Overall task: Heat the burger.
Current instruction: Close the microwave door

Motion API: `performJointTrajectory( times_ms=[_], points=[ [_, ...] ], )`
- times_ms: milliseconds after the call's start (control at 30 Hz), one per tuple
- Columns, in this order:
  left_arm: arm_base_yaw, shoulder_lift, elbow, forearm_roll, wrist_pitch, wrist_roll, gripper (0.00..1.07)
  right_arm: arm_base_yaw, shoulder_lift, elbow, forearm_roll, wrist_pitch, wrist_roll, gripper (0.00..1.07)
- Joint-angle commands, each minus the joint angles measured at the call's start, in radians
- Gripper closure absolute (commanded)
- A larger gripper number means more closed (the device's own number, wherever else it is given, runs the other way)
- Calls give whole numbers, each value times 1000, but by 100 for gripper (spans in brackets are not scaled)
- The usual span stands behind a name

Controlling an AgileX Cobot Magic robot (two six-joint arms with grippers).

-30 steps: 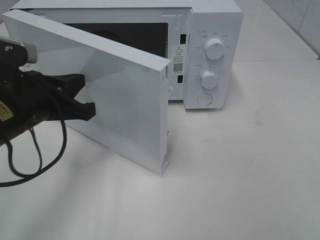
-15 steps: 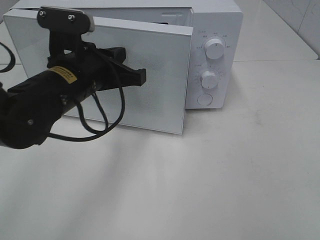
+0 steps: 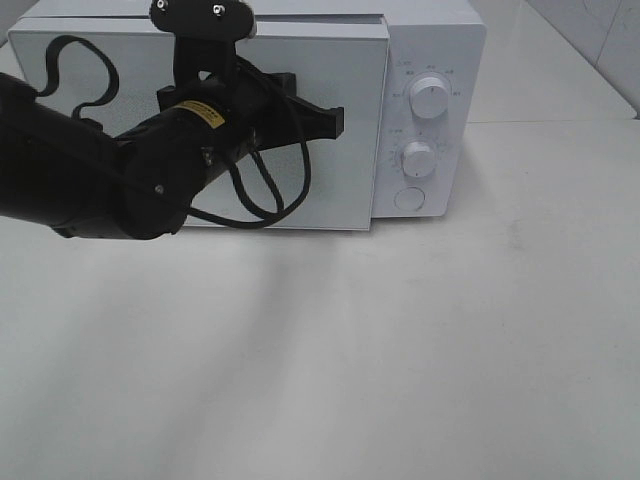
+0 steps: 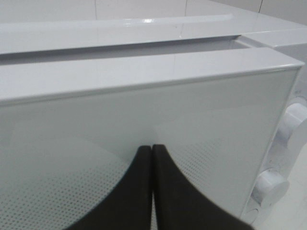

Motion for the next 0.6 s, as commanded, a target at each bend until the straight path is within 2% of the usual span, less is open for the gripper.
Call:
performJointTrajectory(
  times_ms=[33,133,200,600],
  points=[
    [-4,24,-59,-53,19,26,107,-8,-30,0,2,-2,12,32],
    [-4,28,-70,-60,34,35,107,-8,-30,0,2,-2,12,32],
    [0,49,-115,-90,54,63,107,-8,-30,0,2,-2,12,32],
    [64,82,-186,-121,97,63,107,-8,-30,0,2,-2,12,32]
  ],
)
